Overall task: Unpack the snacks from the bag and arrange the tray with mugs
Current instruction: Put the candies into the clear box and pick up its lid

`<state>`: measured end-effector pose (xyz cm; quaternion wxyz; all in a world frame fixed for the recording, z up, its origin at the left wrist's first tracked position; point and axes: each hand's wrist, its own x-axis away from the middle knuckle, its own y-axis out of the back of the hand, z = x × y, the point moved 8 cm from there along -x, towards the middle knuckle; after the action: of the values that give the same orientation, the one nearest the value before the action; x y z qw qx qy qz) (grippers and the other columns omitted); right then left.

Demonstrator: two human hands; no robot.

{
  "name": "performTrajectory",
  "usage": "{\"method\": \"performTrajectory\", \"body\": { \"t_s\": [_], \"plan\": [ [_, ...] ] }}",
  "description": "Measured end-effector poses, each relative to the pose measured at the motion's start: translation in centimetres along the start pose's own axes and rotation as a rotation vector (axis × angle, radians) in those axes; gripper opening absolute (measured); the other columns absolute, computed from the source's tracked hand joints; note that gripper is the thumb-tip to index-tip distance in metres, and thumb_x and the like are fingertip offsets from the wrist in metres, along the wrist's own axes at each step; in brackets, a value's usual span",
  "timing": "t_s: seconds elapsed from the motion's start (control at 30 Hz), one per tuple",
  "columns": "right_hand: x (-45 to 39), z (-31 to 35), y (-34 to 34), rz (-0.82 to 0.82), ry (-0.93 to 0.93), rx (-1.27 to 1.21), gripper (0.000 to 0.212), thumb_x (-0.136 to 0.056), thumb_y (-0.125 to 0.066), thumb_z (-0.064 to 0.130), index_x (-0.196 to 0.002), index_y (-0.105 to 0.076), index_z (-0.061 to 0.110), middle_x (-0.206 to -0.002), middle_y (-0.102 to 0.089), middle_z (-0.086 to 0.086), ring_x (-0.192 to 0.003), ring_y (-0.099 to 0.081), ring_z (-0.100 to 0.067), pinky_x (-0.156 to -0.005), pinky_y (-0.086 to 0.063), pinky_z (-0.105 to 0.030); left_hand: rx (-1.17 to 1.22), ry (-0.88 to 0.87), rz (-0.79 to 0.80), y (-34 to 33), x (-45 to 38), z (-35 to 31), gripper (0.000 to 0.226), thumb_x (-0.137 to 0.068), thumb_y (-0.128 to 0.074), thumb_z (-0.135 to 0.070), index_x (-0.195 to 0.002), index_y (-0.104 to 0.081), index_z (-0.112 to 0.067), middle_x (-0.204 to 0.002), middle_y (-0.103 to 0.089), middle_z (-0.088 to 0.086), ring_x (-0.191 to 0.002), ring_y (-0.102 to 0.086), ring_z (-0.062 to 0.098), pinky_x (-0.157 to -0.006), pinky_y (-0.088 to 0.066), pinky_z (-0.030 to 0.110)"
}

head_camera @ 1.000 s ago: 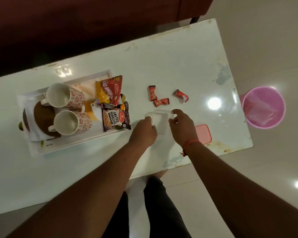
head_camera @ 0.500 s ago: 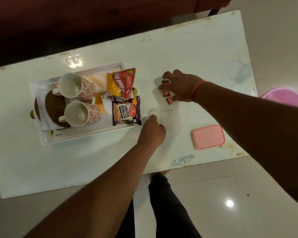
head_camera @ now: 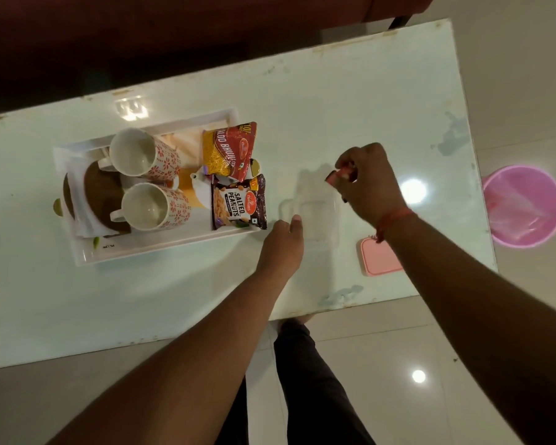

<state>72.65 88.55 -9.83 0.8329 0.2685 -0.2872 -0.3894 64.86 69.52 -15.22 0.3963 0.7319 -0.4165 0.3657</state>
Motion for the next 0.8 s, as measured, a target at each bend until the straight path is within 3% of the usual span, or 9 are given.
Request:
{"method": "performTrajectory", "body": {
  "t_s": [0.2,0.37,0.43,0.57,0.67,0.8],
  "plan": [
    [6.3,1.8,-2.8,0.072,0.021,0.001,0.020,-0.086,-0.070,0.015,-0.106,-0.064,0.016,-0.116,-0.046,0.000,-0.084,-0.062,-0.014,-0.072,-0.056,-0.024,0.076,0.044,-0.027,-0.2,0.5,1.2,0.051,-0.098,-0.029,-0.055,-0.114,-0.052,-0.013,-0.114,-0.063,0.017,-0.106,-0.062,0.031,-0.095,-0.052,0.054],
    [6.6,0.9,-2.6,0.122,0.088,0.163,0.044,-0.083,-0.075,0.029,-0.124,-0.059,0.023,-0.128,-0.047,-0.003,-0.098,-0.062,-0.022,-0.084,-0.056,-0.037,0.100,0.022,-0.018,0.0,0.1,1.4,0.048,-0.097,-0.031,-0.055,-0.112,-0.052,-0.014,-0.114,-0.063,0.018,-0.106,-0.062,0.034,-0.096,-0.050,0.056],
    [5.5,-0.2,-0.9,0.029,0.060,0.147,0.046,-0.084,-0.074,0.033,-0.126,-0.058,0.023,-0.129,-0.048,-0.006,-0.104,-0.061,-0.026,-0.089,-0.054,-0.038,0.087,0.001,-0.013,0.0,0.0,1.2,0.045,-0.099,-0.031,-0.052,-0.111,-0.051,-0.014,-0.116,-0.062,0.018,-0.108,-0.061,0.034,-0.096,-0.050,0.054],
    [2.2,-3.0,2.0,-0.127,-0.026,0.316,0.043,-0.088,-0.066,0.025,-0.130,-0.055,0.020,-0.130,-0.047,-0.013,-0.113,-0.052,-0.034,-0.093,-0.050,-0.041,0.036,-0.030,-0.015,0.0,0.0,1.0,0.050,-0.101,-0.029,-0.048,-0.124,-0.051,-0.009,-0.123,-0.059,0.019,-0.112,-0.059,0.035,-0.097,-0.050,0.052],
    [0.3,-4.2,0.8,0.031,-0.019,0.519,0.049,-0.089,-0.066,0.023,-0.135,-0.049,0.017,-0.134,-0.043,-0.017,-0.116,-0.047,-0.039,-0.089,-0.053,-0.047,0.017,-0.052,-0.012,0.1,0.3,0.6,0.048,-0.104,-0.025,-0.041,-0.131,-0.048,-0.007,-0.125,-0.057,0.021,-0.114,-0.058,0.035,-0.098,-0.050,0.051],
    [0.6,-4.7,-1.2,0.108,0.076,0.597,0.030,-0.091,-0.053,0.004,-0.120,-0.053,0.007,-0.115,-0.049,-0.020,-0.099,-0.054,-0.040,-0.075,-0.054,-0.044,0.059,-0.017,-0.046,0.5,0.5,0.9,0.043,-0.104,-0.028,-0.042,-0.115,-0.052,-0.009,-0.117,-0.061,0.020,-0.107,-0.061,0.033,-0.096,-0.052,0.051]
  ]
}}
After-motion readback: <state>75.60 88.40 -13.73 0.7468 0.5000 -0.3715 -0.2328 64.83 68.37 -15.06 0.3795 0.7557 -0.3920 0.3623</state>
